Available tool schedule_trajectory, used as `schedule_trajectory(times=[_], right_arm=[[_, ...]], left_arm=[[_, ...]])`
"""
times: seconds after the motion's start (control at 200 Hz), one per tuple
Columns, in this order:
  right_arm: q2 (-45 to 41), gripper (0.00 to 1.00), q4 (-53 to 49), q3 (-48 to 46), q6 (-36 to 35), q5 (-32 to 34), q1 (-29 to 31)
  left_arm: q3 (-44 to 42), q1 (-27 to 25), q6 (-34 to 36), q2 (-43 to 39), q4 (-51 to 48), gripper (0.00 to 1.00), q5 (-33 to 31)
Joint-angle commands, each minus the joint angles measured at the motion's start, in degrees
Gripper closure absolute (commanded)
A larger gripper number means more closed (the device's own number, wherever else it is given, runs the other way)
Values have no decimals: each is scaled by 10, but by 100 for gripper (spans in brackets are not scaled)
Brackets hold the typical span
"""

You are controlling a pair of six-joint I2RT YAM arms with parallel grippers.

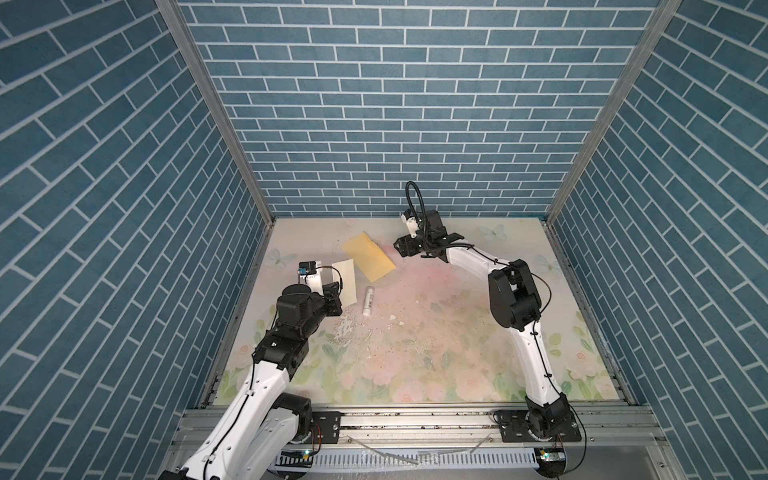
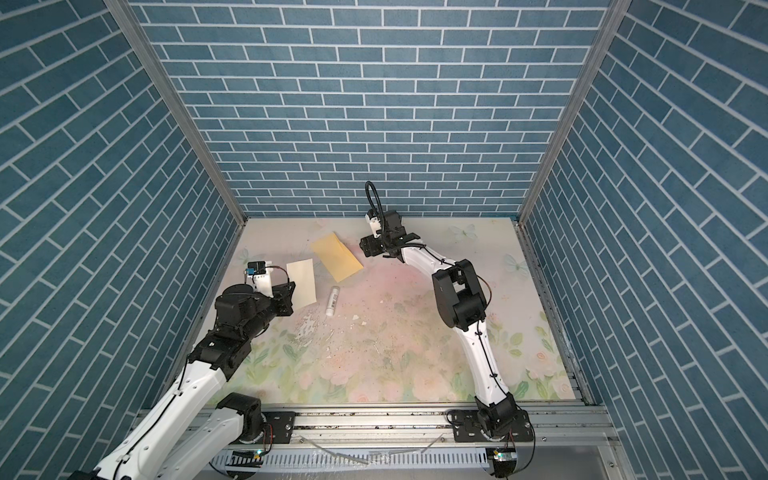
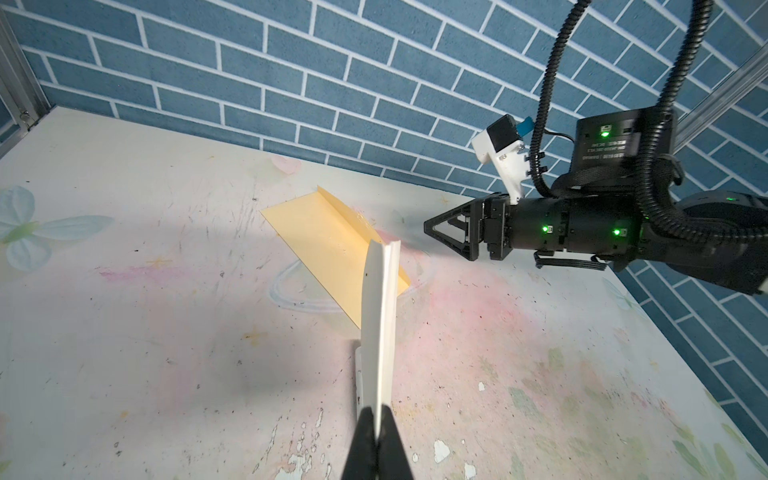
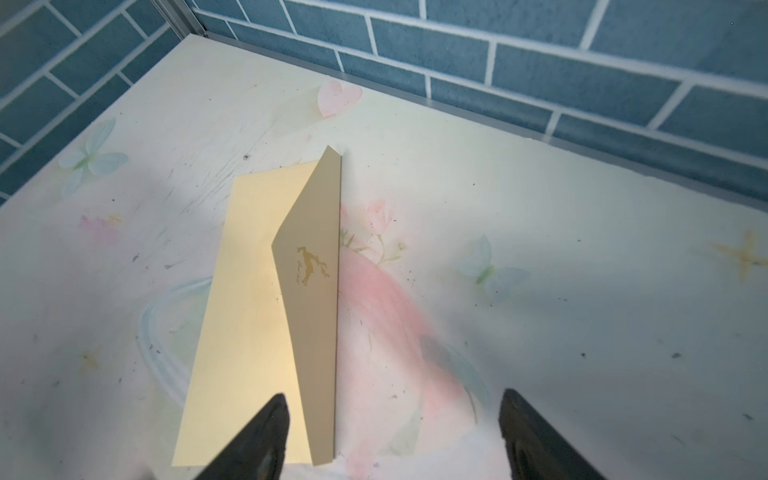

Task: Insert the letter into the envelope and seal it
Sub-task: 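Grasp the yellow envelope's flap edge with the right gripper and lift it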

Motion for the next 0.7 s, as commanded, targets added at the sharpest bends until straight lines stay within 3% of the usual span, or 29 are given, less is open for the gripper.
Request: schedule_trajectory(times=[0.0,0.175,0.49,0.69], right_arm=[[19,23,6,43,60,-26,7],[48,24,-15,76,44,12,32],[129,36,-142,207,-24,172,71],[156,44,-156,239,-51,199,83]], left_arm=[[-8,4,-3,2,16,100,8],[-9,4,-4,4,22,100,12],[-13,5,-3,4,25,100,17],[-21,5,-6,8,38,100,19]])
